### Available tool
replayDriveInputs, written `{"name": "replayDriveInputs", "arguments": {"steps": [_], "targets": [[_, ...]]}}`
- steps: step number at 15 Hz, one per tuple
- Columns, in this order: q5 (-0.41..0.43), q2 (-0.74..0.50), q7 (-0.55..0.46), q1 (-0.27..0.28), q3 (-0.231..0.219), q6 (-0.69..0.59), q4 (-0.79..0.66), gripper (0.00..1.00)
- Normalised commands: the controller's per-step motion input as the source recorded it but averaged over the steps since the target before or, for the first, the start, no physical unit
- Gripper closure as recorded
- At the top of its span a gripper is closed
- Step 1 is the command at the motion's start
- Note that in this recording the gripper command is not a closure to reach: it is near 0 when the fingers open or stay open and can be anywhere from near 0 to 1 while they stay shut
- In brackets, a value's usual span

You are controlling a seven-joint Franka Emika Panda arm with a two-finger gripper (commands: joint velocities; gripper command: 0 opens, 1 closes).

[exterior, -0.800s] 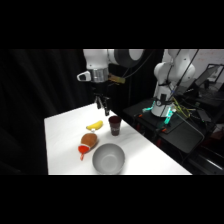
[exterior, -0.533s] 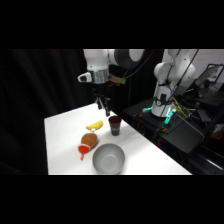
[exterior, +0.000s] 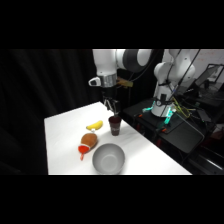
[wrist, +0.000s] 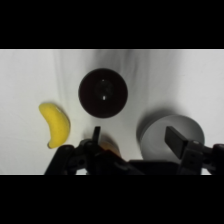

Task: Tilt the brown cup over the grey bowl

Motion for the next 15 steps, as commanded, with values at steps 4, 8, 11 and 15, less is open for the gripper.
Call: {"name": "replayDriveInputs", "arguments": {"steps": [4,8,11,15], "targets": [[0.162,-0.19,0.18,0.037,0.057,0.48,-0.41,0.0],[0.154,0.0,0.1,0.05,0.053,0.6,-0.34,0.0],[0.098,0.18,0.05,0.026,0.022,0.59,-0.16,0.0],[-0.041,0.23,0.1,0.027,-0.005,0.43,-0.03,0.0]]}}
